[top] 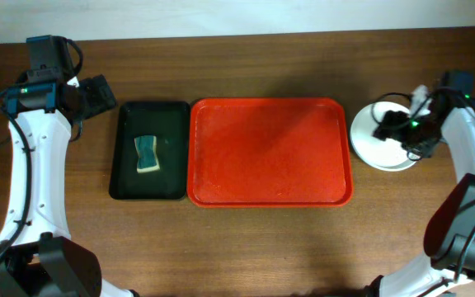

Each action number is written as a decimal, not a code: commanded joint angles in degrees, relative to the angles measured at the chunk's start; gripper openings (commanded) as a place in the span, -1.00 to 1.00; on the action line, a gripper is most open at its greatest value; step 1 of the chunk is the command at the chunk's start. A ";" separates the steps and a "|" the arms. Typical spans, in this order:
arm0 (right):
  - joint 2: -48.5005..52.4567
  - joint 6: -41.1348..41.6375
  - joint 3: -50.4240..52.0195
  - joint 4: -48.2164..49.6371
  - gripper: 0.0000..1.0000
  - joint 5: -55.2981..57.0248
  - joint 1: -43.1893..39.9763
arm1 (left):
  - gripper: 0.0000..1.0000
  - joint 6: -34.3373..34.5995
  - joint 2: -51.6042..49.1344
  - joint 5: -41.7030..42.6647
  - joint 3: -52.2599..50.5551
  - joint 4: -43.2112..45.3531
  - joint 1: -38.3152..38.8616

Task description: Clean dirty plates on tray and stack at the side

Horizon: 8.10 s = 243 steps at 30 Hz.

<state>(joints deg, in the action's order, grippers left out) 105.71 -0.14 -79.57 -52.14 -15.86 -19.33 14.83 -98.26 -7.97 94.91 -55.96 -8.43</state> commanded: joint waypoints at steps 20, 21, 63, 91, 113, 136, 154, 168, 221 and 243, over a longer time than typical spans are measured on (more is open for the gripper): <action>0.44 -8.63 0.52 0.13 0.97 -4.07 12.20 | 0.99 0.79 -0.31 -0.24 -0.26 0.09 0.11; 0.44 -8.63 0.52 0.15 0.97 -4.07 12.20 | 0.99 0.79 -0.31 -0.24 -0.26 0.09 0.11; -54.95 -8.63 0.57 0.48 0.97 8.50 15.30 | 0.99 0.79 -0.31 -0.24 -0.26 0.09 0.11; -103.71 -8.66 13.51 -7.32 0.97 8.87 21.00 | 0.99 0.79 -0.31 -0.24 -0.26 0.09 0.11; -105.46 -8.61 63.52 62.66 0.97 2.78 14.71 | 0.99 0.79 -0.31 -0.24 -0.26 0.09 0.11; -105.48 2.58 79.25 50.75 0.97 14.32 16.57 | 0.99 0.79 -0.31 -0.24 -0.26 0.09 0.11; -105.46 2.56 79.25 47.60 0.97 15.08 17.77 | 0.99 0.79 -0.31 -0.24 -0.26 0.09 0.11; -105.46 2.56 79.25 47.60 0.97 15.08 17.77 | 0.99 0.79 -0.31 -0.24 -0.26 0.09 0.11; -105.46 2.56 79.25 47.60 0.97 15.08 17.77 | 0.99 0.81 76.89 -0.24 -46.88 -1.51 4.63; -105.46 2.56 79.25 47.60 0.97 15.08 17.77 | 0.99 0.81 97.96 3.69 -87.21 74.05 5.81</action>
<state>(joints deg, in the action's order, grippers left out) 0.69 1.74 -0.67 -4.29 -1.30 -1.87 15.64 -0.73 -5.72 12.88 10.24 -2.94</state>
